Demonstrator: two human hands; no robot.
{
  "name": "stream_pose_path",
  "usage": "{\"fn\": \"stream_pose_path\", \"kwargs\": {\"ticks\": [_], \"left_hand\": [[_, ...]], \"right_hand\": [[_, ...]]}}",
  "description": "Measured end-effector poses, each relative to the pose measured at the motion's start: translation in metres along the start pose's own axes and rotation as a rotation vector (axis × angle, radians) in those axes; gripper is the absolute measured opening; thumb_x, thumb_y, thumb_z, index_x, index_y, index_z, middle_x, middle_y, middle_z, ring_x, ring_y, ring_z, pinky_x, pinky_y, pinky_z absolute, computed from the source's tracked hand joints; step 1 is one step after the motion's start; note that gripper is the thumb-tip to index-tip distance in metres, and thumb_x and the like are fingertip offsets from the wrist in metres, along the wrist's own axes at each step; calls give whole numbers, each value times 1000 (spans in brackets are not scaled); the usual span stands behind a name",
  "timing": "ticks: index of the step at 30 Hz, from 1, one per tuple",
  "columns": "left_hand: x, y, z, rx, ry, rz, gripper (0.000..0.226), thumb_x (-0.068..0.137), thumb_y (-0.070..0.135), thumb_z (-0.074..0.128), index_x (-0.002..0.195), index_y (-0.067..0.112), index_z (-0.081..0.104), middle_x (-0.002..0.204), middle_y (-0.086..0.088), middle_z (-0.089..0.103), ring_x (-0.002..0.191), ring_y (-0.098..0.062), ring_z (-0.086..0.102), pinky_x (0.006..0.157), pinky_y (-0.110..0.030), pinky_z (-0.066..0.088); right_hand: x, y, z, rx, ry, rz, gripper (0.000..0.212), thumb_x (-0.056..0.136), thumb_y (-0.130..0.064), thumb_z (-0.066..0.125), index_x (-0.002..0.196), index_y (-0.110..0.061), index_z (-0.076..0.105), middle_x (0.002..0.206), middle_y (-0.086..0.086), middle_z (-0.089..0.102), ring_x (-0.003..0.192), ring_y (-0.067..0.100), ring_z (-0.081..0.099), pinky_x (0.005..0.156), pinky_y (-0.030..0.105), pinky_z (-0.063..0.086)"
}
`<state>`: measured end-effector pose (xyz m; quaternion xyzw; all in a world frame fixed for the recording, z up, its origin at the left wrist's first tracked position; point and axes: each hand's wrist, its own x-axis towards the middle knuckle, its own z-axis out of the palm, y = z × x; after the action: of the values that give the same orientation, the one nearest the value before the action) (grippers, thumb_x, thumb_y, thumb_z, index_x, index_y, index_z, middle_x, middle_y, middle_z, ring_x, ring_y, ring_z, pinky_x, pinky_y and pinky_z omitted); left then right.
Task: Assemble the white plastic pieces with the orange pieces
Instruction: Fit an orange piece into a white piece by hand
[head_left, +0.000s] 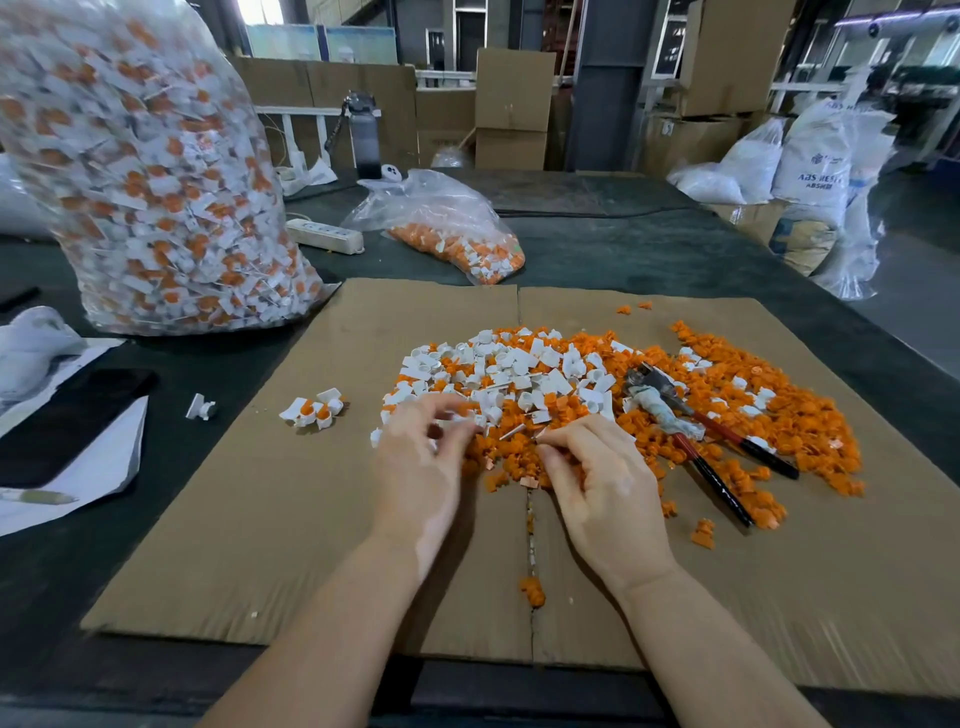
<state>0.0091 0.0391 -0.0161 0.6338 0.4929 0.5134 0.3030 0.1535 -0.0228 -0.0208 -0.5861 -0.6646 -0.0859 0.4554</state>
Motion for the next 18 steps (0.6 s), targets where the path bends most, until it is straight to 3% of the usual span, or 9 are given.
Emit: {"fn": "stream_pose_path", "kwargs": {"ticks": [3,5,8,11,15,18], "left_hand": [[23,-14,-30,63,179,-79,13,88,8,61,96,17,65,92,-7,58,78,0,58,70,-14,48],[36,-28,-49,340,259,-155,13,89,16,61,100,18,66,103,-11,55,99,-20,53,91,-35,44],[44,-37,-66,661,238,-263,20,91,28,60,109,23,65,117,-13,49,113,-32,41,95,-44,35],[44,-41,-71,795,188,-297,29,92,31,56,120,24,62,125,-13,46,116,-33,37,95,-45,35],[40,-39,-67,672,218,-176,27,91,22,58,118,22,63,124,-12,46,116,-33,34,97,-40,31],[36,-38,-59,539,92,-23,22,85,15,64,106,15,69,108,-7,59,104,-27,48,86,-24,31]], "right_hand": [[0,0,2,-8,8,-12,3,83,-4,67,85,-4,69,81,3,63,78,17,58,75,20,45],[0,1,3,-18,5,-16,2,83,-3,67,84,-4,69,80,3,63,78,17,58,74,21,45],[0,0,4,-33,0,-28,2,82,-3,68,83,-4,68,80,3,62,78,16,58,74,20,45],[-1,1,3,-52,-3,-35,1,82,-3,68,82,-4,68,80,2,62,78,15,58,73,19,46],[-1,1,4,-74,-12,-28,2,81,-3,69,82,-5,69,79,2,62,77,16,58,73,19,46],[-1,2,4,-88,-13,-34,3,80,-2,70,82,-5,68,80,3,63,77,17,59,72,21,48]]}}
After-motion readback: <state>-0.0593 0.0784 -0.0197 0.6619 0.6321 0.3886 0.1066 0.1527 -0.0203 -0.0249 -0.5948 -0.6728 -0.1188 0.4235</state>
